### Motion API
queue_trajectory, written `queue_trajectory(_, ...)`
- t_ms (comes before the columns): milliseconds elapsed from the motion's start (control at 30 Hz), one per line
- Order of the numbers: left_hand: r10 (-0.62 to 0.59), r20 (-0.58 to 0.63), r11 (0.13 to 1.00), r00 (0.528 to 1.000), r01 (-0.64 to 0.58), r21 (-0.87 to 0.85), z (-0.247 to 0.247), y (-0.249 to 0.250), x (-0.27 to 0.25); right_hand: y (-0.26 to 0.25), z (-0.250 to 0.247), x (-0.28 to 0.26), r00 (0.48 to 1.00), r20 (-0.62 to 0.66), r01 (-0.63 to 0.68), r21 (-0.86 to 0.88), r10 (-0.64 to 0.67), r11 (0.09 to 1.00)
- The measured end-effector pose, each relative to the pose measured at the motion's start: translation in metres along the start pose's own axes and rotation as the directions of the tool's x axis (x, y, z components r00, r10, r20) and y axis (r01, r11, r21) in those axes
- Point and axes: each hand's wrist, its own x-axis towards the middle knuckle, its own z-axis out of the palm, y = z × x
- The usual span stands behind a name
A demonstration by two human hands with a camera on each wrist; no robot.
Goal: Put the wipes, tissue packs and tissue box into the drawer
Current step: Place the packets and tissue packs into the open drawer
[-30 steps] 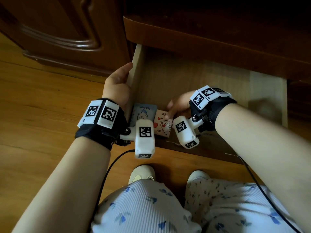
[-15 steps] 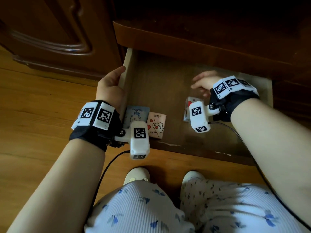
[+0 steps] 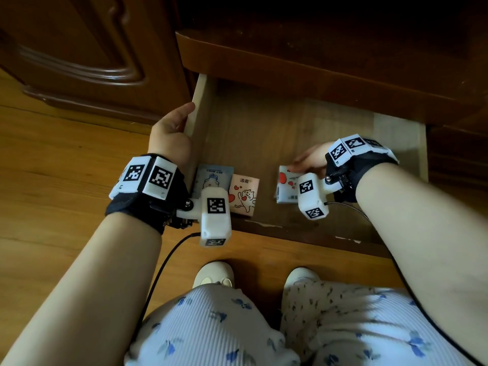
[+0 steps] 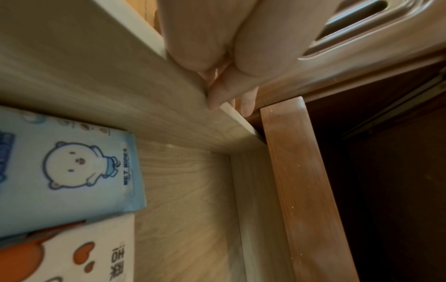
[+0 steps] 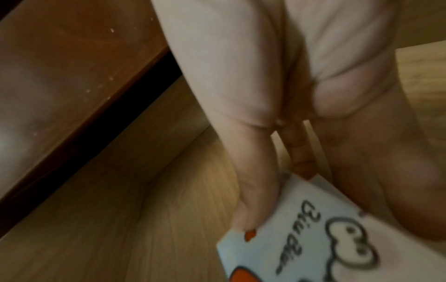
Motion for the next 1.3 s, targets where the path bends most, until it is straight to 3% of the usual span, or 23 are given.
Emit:
queue_trajectory(200,-0.008,0.005,0.999,1.0,0.008,0.038,0.0,0.001,0.003,-0.026,0.013,-0.008,0.969,0.235,0.105,-0.133,-0.071,0.986)
queue_trajectory(433,-0.023,0.008,1.0,1.0,0.023,0.004,-0.001,0.0,0.001,-0.026,0.018,0.0,0.984,0.176,0.022,-0.225,0.019,0.974)
queue_trajectory(567,-0.018,0.015,1.0,1.0,0.018,0.007,-0.001,0.0,0.0,-0.024,0.02,-0.001,0.979,0.202,0.033,-0.133,-0.006,0.991)
queue_trajectory(767,-0.02,0.013,1.0,1.0,0.02,0.006,-0.001,0.001,-0.001,-0.028,0.016,-0.009,0.965,0.263,0.061,-0.138,-0.023,0.988)
queue_trajectory(1000,-0.027,-0.001,1.0,1.0,0.027,-0.009,0.001,0.003,-0.004,-0.056,0.022,-0.014,0.962,0.272,-0.006,0.152,-0.036,0.988)
queue_trajectory(1300,-0.033,-0.002,0.999,0.999,0.033,-0.03,0.003,0.008,-0.01,-0.06,0.024,-0.018,0.956,0.292,-0.068,0.077,0.043,0.995)
